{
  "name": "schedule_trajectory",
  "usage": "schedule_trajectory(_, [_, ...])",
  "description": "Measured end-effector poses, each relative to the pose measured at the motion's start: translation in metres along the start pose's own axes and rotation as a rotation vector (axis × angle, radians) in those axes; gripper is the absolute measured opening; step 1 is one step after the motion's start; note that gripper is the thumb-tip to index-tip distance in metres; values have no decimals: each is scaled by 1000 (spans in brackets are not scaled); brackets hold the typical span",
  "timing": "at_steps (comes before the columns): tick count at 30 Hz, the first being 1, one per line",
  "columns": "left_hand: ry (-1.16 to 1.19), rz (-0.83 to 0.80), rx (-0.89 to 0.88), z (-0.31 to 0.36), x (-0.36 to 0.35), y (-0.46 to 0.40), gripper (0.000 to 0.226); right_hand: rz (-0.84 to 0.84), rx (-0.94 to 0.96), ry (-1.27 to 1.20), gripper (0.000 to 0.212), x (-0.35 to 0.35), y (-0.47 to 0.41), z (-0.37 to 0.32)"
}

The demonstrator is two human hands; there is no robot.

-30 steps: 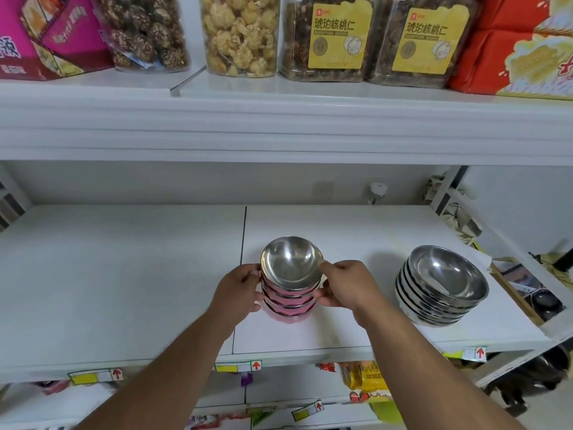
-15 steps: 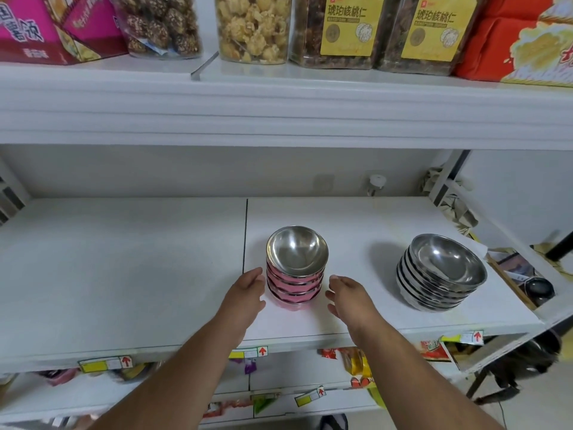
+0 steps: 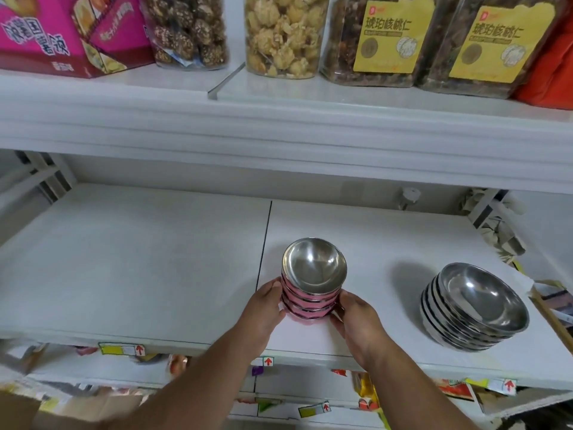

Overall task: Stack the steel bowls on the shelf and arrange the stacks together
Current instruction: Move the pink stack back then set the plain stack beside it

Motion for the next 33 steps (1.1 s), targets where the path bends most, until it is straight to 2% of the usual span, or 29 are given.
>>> schedule_trajectory(6, [8, 77, -80, 12, 15, 3, 34, -93, 57, -4, 38, -18, -15, -6])
schedule_trajectory(13, [-16, 115, -119, 34, 75, 10, 35, -173, 77, 97, 39, -82, -39, 4])
schedule_trajectory(22, [-31, 88, -96, 47, 149, 2, 34, -166, 71, 128, 40, -156, -43, 9])
schedule_trajectory(28, [-4, 87, -69, 43, 165, -9, 31, -155, 61, 129, 39, -173, -41, 15])
schedule_trajectory(33, [-87, 92, -88, 40, 172, -14, 33, -160, 61, 97, 35, -174, -41, 16])
Point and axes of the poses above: each hand's wrist, its own y-axis away from the middle knuckle, its own x-axis out of the back of the hand, z = x × y, the point moved 3 cm from there along -y, towards the middle knuckle, and after that the axes turned 5 degrees about x, right-handed, at the moved point
